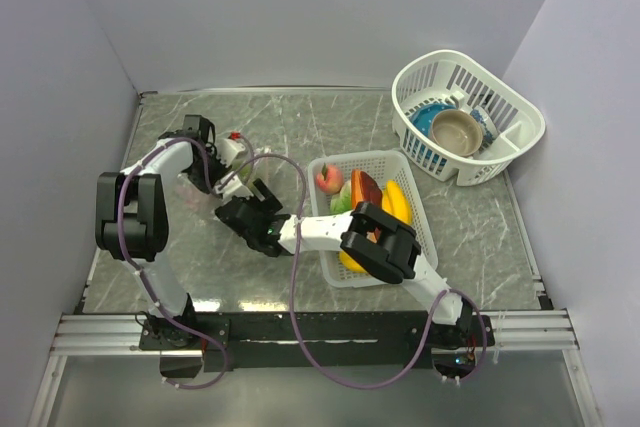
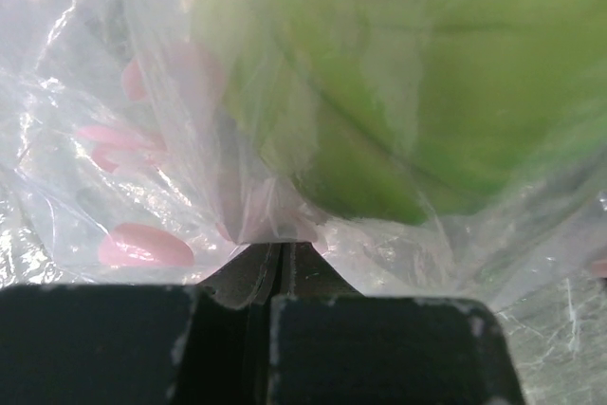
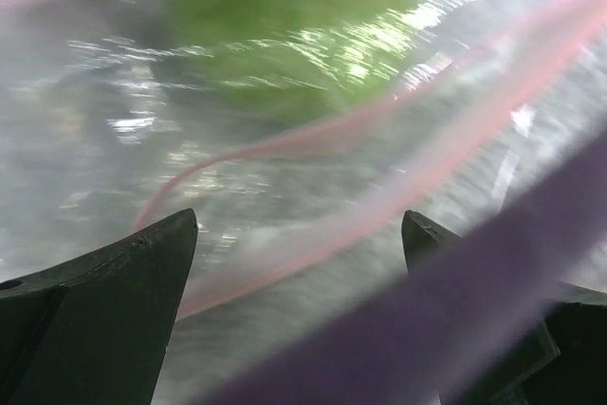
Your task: Open the zip-top bag and remove the fake food
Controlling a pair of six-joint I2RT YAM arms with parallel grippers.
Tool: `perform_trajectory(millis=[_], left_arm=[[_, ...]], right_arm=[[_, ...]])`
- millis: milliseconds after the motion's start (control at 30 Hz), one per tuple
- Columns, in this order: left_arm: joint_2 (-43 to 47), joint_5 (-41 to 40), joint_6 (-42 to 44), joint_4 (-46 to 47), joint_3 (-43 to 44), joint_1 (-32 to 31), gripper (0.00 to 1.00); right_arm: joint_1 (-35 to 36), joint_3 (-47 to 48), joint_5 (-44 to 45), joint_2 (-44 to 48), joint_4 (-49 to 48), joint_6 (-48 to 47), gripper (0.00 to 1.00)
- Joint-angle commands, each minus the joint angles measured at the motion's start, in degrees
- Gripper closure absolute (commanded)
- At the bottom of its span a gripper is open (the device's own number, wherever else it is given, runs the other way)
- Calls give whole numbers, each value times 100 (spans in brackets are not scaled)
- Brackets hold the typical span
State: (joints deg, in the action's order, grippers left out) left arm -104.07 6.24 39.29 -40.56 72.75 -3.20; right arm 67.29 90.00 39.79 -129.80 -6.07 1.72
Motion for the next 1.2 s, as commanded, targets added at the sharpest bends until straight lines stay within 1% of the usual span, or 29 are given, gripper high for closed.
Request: perform_trajectory(millis=[0,67,133,167,200,233,267,300,333,367,400,467,500,567,600,633,700,800,833,900,1000,1067,1100,1133,1167], left_arm=[[212,176,-27,-22,169,-22,99],[273,272,17,-119,204,-14,99],[378,395,113,-276,248,56,99],[501,587,114,-330,370,109,99],[554,702,114,-382,476,275,99],[607,851,62,-496,625,302,99],[668,1218,18,-706,1027,529,98],[695,1387,-61,-804,1257,801,94],[687,1589,-270,-874,1503,951,92],[686,1956,-368,-1014,1975,1092,90],[686,2212,-482,-1033,2171,1346,86],[686,2591,-868,-911,2418,1524,82],[686,2775,-1035,-614,2402,1550,81],[643,2882,-1449,-262,2341,1481,80],[608,3039,-1633,140,2305,1428,81],[555,3128,-1948,301,2253,1393,81],[301,3129,-2144,539,2252,1209,82],[-244,3138,-2110,374,2401,946,84],[-437,3033,-2075,338,2393,892,85],[-535,2866,-2074,478,2288,821,87],[-640,2287,-1979,917,1989,821,91],[-754,1752,-1908,1023,1874,830,93],[-781,1723,-1899,936,1909,865,95],[-738,1792,-1907,761,2153,909,95],[-633,2115,-1925,394,2269,944,95]], right_arm=[[145,62,-1191,113,-580,-418,2],[22,45,-1315,139,-580,-269,1],[-233,-139,-1719,323,-808,-181,1],[-338,-306,-1859,384,-861,28,2],[-539,-377,-2017,507,-922,118,5],[-637,-499,-2306,569,-940,292,6],[-716,-544,-2440,613,-958,373,7],[-760,-597,-2554,692,-1001,426,9],[-830,-676,-2703,719,-1011,496,9],[-849,-702,-2739,728,-1054,505,9],[-840,-729,-2766,754,-1072,505,9],[-822,-782,-2827,745,-1090,549,10],[-814,-782,-2828,737,-1116,567,10],[-788,-826,-2836,728,-1151,593,10],[-787,-817,-2819,710,-1134,593,10],[-770,-782,-2810,693,-1108,602,9],[-770,-756,-2793,649,-1081,602,9],[-779,-659,-2810,596,-1037,497,8],[-778,-563,-2819,570,-1028,479,8],[-787,-431,-2828,482,-915,435,8],[-796,-351,-2801,516,-896,400,8],[-814,-526,-2784,683,-975,408,8],[-831,-614,-2758,762,-1002,435,8],[-822,-815,-2723,833,-1045,435,8],[-814,-921,-2714,1025,-1133,444,8]])
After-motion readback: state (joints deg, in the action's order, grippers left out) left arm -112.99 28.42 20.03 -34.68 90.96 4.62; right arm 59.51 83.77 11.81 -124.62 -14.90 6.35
